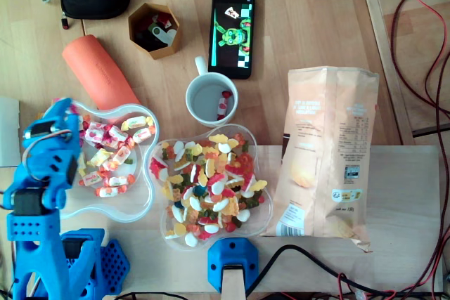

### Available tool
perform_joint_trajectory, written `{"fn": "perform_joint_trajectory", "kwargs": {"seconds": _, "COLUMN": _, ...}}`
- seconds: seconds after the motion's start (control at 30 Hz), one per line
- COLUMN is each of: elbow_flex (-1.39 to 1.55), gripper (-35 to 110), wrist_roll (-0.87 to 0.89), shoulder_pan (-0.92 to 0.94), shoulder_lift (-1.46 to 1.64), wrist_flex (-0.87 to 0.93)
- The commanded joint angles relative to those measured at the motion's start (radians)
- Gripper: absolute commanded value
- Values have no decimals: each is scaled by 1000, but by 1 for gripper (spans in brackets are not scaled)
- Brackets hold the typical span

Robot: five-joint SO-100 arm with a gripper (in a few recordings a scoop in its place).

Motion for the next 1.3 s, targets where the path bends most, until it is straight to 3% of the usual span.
{"fn": "perform_joint_trajectory", "kwargs": {"seconds": 0.0, "elbow_flex": -64, "gripper": -4, "wrist_roll": 0, "shoulder_pan": 92, "shoulder_lift": 32, "wrist_flex": 11}}
{"fn": "perform_joint_trajectory", "kwargs": {"seconds": 0.7, "elbow_flex": -58, "gripper": -4, "wrist_roll": -5, "shoulder_pan": 604, "shoulder_lift": 172, "wrist_flex": -5}}
{"fn": "perform_joint_trajectory", "kwargs": {"seconds": 1.27, "elbow_flex": 74, "gripper": -4, "wrist_roll": 43, "shoulder_pan": 623, "shoulder_lift": 304, "wrist_flex": -8}}
